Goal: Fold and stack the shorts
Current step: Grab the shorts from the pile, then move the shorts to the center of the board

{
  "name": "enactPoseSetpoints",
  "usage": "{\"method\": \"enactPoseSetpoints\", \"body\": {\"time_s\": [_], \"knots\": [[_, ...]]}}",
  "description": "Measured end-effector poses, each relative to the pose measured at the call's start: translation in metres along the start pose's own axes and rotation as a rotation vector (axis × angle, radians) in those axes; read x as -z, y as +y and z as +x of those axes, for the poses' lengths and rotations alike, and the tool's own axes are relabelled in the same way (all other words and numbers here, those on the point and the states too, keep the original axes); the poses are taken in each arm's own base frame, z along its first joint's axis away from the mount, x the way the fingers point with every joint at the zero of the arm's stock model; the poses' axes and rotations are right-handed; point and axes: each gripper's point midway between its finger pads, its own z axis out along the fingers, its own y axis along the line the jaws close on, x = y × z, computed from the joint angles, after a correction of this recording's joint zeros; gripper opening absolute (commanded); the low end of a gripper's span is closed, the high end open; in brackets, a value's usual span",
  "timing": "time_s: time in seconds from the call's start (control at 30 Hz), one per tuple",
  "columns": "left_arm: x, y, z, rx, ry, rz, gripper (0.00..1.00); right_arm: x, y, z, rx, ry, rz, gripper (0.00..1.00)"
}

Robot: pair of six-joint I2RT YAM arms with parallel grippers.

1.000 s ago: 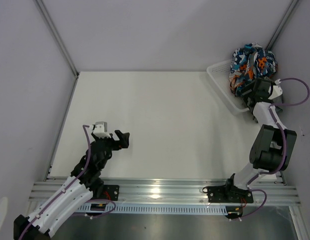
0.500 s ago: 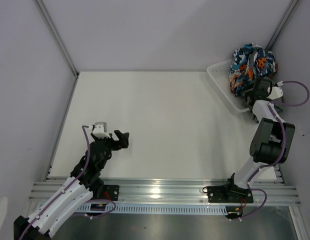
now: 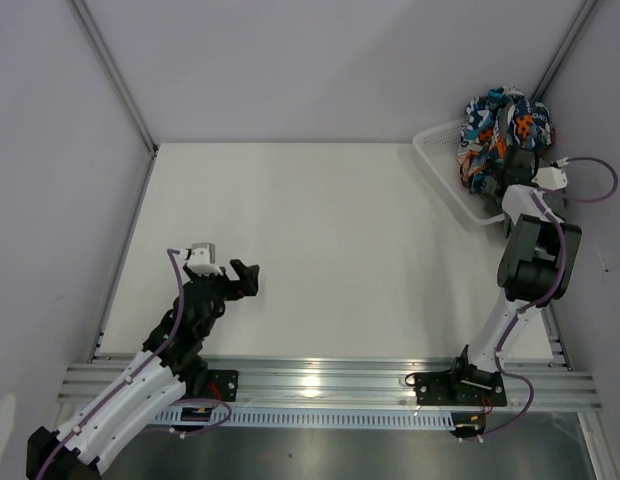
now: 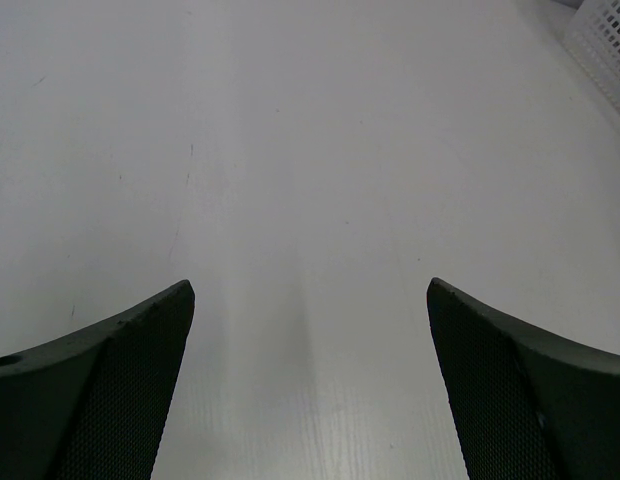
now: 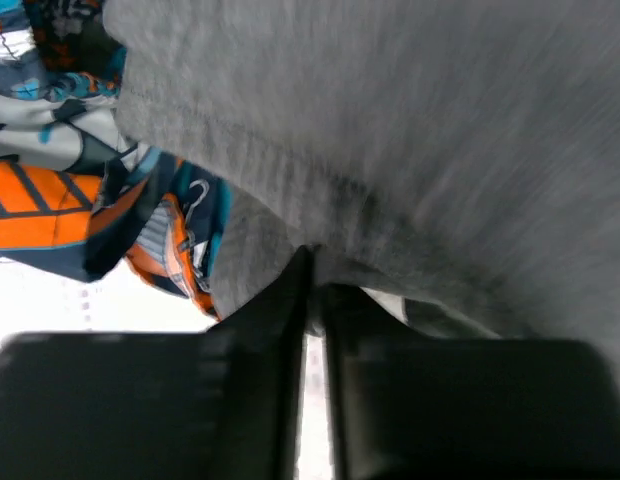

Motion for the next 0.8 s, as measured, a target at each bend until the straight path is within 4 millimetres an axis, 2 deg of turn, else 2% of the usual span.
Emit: {"method": "enactPoseSetpoints", "body": {"time_s": [0.03,0.1,0.17,0.27,0.37,0.47,0.57,0.63,0.7,0.8], "knots": [[-0.001,0.000,0.000,-0.001,0.002,-0.001,0.99,0.000,-0.002,-0.001,0.002,-0.013,0.013,0.00],[-0.002,0.000,0.002,-0.004,0.009,-0.004,0.99,0.005,0.001,-0.004,0.023,-0.046,0.022,0.00],[-0.002,0.001,0.004,-0.006,0.015,-0.006,0.99,0.018,0.011,-0.005,0.060,-0.071,0.016,0.00],[-0.002,0.001,0.003,-0.005,0.012,-0.005,0.99,0.046,0.044,-0.014,0.103,-0.101,-0.047,0.00],[-0.002,0.000,0.002,-0.003,0.008,-0.004,0.99,0.092,0.080,-0.036,0.125,-0.126,-0.165,0.00],[-0.001,-0.001,-0.001,0.002,-0.004,0.002,0.99,0.150,0.113,-0.062,0.129,-0.136,-0.317,0.00],[0.000,-0.002,-0.004,0.006,-0.016,0.008,0.99,0.231,0.148,-0.081,0.126,-0.104,-0.551,0.00],[0.001,-0.002,-0.006,0.009,-0.022,0.011,0.99,0.284,0.165,-0.085,0.129,-0.066,-0.702,0.00],[0.001,-0.003,-0.007,0.011,-0.026,0.013,0.99,0.336,0.178,-0.075,0.145,-0.003,-0.856,0.00],[0.002,-0.003,-0.008,0.012,-0.031,0.015,0.99,0.407,0.188,-0.040,0.199,0.126,-1.054,0.00]]}}
